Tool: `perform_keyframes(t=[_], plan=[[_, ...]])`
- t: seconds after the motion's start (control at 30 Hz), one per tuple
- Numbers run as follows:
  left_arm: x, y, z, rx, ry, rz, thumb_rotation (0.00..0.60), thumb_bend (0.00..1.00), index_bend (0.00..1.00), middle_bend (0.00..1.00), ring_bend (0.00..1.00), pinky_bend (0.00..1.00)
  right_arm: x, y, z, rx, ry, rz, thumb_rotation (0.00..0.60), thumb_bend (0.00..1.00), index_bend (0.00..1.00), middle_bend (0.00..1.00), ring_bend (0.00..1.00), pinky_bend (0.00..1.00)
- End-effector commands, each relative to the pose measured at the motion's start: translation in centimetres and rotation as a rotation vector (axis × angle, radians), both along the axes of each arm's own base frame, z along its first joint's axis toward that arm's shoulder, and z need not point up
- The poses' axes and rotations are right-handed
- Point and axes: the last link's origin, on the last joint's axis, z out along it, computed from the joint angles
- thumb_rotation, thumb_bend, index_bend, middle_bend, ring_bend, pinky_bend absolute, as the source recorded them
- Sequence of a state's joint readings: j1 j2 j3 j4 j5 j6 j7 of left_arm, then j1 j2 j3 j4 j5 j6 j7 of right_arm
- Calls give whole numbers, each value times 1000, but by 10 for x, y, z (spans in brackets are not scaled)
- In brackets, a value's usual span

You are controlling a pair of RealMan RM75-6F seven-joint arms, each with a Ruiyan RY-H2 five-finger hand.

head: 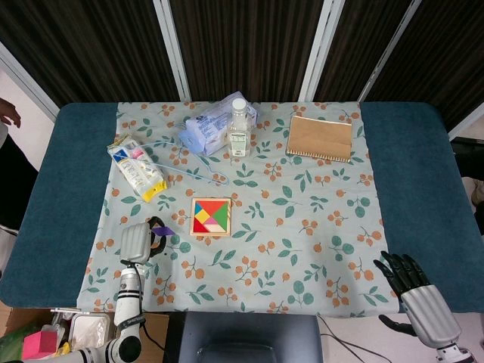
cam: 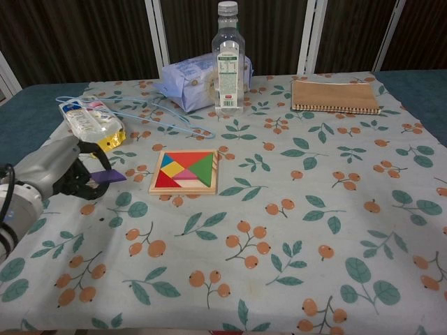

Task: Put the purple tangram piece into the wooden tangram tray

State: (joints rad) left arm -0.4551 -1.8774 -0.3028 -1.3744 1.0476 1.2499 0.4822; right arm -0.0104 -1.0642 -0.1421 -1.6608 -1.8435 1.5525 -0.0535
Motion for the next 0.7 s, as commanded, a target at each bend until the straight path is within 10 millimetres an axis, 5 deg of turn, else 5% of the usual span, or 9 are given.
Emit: perform_keyframes(t=[0.03, 0.37, 0.7], plan=[[34, 10, -8, -16, -7, -46, 600, 375, 537, 1000, 1000, 1000, -1, 0, 2, 0, -6, -1, 600, 160, 0, 0, 0, 0], [75, 20, -49, -55, 35, -87, 600, 374, 538, 1000, 1000, 1000, -3, 2, 9, 5, -27, 0, 600, 160, 0, 0, 0, 0], [97, 28, -58, -30, 18, -91, 600, 374, 533, 1000, 1000, 1000, -5, 2, 13, 5, -42, 3, 600, 159, 0, 0, 0, 0]])
